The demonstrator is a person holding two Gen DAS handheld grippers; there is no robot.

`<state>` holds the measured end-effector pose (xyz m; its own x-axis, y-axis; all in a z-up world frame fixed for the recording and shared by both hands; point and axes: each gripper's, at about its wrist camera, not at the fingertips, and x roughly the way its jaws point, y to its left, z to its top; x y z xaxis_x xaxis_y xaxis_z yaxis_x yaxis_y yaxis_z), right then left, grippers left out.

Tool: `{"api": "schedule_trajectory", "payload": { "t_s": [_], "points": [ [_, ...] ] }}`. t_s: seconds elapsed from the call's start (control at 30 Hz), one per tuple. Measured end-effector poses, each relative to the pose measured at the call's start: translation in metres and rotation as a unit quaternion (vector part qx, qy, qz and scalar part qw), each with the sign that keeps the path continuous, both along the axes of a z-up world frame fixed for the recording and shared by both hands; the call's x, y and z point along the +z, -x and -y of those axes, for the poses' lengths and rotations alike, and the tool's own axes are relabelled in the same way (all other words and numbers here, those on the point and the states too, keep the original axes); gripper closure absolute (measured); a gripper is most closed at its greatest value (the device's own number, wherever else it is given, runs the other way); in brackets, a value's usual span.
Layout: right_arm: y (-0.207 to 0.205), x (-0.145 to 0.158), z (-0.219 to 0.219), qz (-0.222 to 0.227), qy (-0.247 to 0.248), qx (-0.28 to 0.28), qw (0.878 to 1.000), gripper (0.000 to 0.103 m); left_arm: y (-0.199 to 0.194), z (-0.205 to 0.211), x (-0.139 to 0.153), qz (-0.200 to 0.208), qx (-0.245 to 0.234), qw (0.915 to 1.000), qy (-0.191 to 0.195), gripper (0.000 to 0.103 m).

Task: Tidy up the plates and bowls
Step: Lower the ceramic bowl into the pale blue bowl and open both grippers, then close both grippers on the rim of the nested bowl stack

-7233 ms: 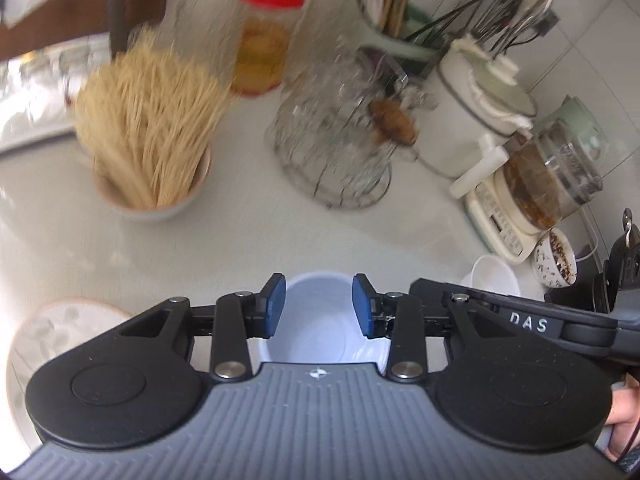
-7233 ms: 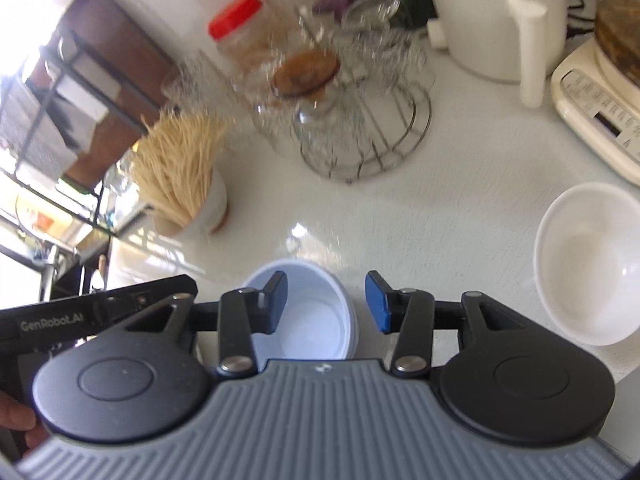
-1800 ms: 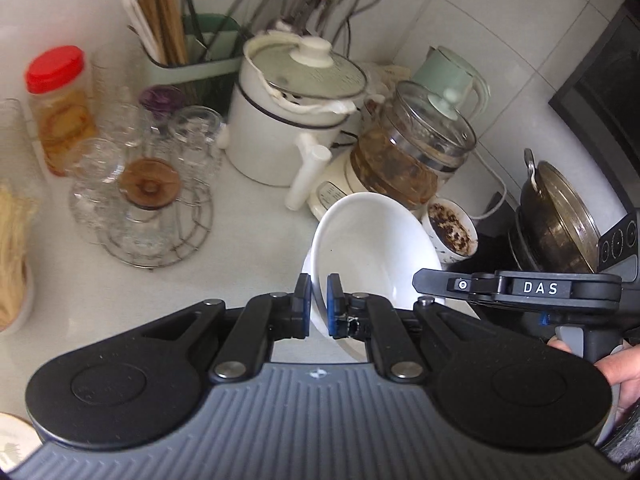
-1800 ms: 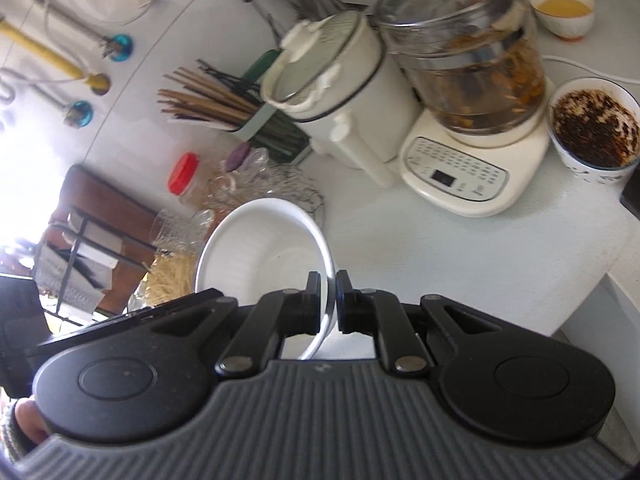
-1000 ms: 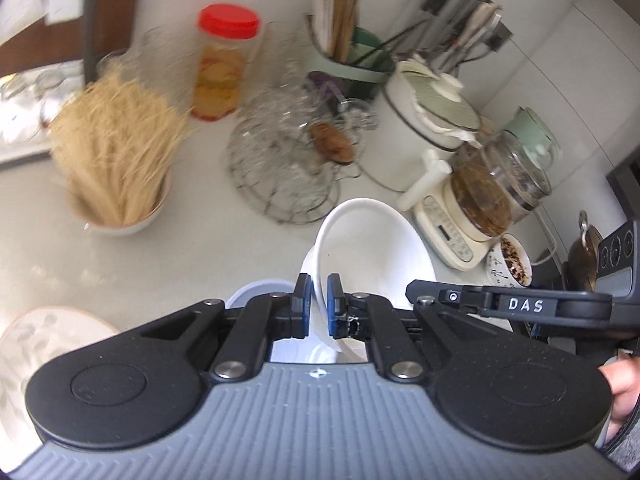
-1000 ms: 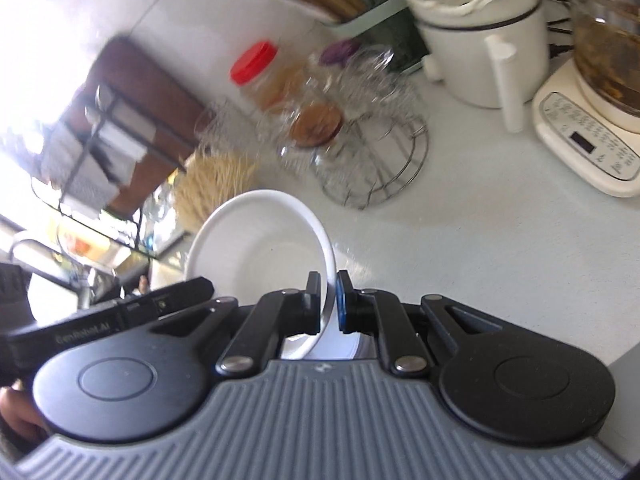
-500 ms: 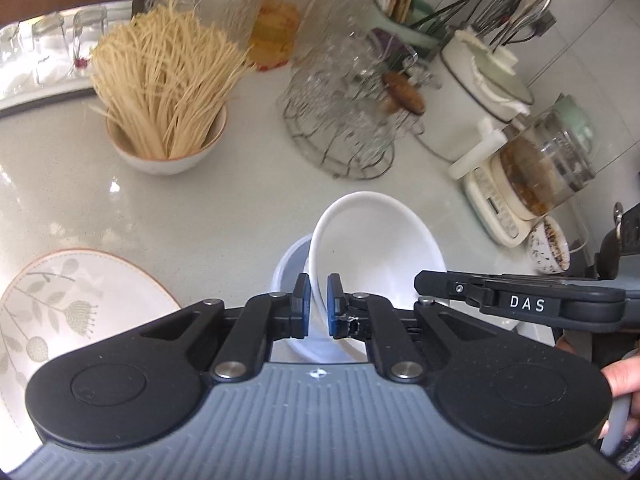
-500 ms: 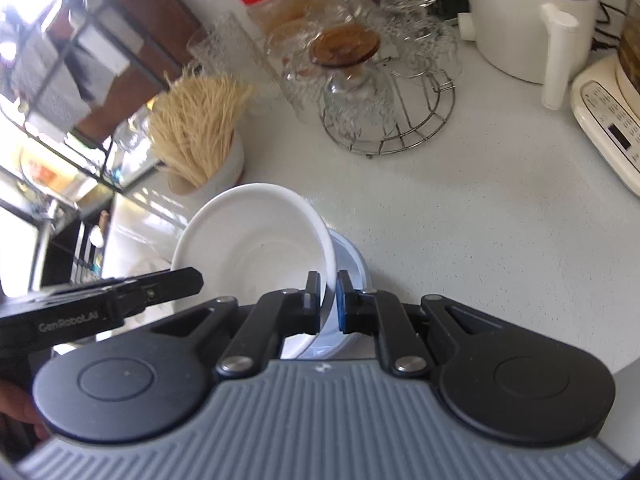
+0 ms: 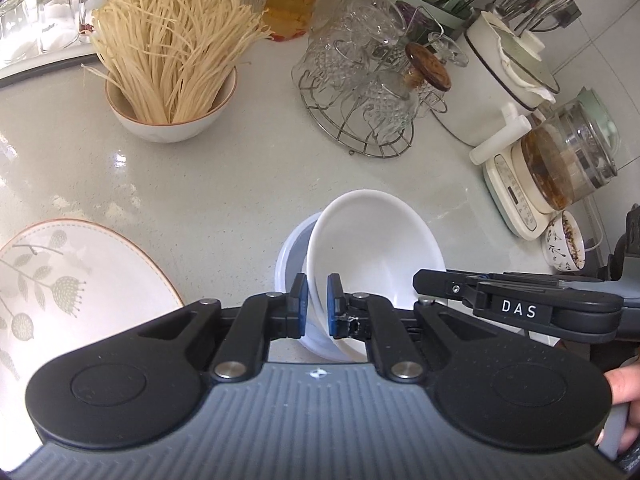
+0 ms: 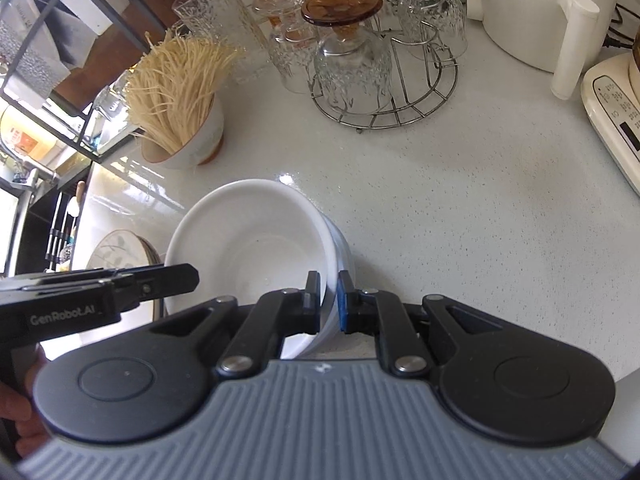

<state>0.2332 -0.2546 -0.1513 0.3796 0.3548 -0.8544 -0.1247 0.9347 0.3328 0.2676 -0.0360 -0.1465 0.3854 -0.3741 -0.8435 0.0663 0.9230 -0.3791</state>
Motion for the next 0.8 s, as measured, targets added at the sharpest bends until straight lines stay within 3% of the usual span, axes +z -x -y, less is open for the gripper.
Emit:
{"api": "schedule_trajectory", "payload": {
  "t_s": [0.13, 0.17, 0.2, 0.23, 0.27, 0.33, 0.4, 0.47, 0.8],
  "points": [
    [0.000, 0.000, -0.001, 0.000, -0.002, 0.003, 1.000, 0.091, -0.001, 0.001, -0.001, -0.004, 0.003, 0.9999, -0.011, 0.092],
    [-0.001, -0.001, -0.002, -0.001, -0.002, 0.003, 1.000, 0.090, -0.001, 0.001, -0.001, -0.006, 0.005, 0.9999, -0.012, 0.088],
    [-0.001, -0.001, -0.002, -0.003, -0.005, 0.002, 1.000, 0.090, -0.001, 0.000, -0.002, -0.010, 0.007, 0.9998, -0.013, 0.082],
    [-0.002, -0.002, -0.001, -0.005, -0.010, 0.000, 1.000, 0.090, -0.002, 0.000, -0.002, -0.015, 0.008, 0.9998, -0.013, 0.067],
    [-0.003, -0.002, 0.001, -0.007, -0.018, -0.001, 1.000, 0.090, -0.002, 0.000, -0.002, -0.013, 0.009, 0.9998, -0.013, 0.058],
    [-0.005, -0.003, 0.006, -0.014, -0.036, -0.006, 0.999, 0.086, -0.001, -0.001, -0.001, -0.006, 0.013, 0.9998, -0.016, 0.056],
    [-0.005, -0.002, 0.011, -0.012, -0.045, -0.011, 0.999, 0.061, -0.001, -0.004, -0.001, -0.005, 0.022, 0.9996, -0.016, 0.053],
    [-0.005, 0.000, 0.015, -0.004, -0.055, -0.014, 0.998, 0.050, -0.001, -0.005, -0.001, -0.002, 0.027, 0.9995, -0.018, 0.052],
    [-0.009, -0.013, 0.029, -0.020, -0.073, -0.037, 0.996, 0.049, -0.001, -0.004, -0.012, -0.006, 0.042, 0.9990, -0.011, 0.052]
  ]
}}
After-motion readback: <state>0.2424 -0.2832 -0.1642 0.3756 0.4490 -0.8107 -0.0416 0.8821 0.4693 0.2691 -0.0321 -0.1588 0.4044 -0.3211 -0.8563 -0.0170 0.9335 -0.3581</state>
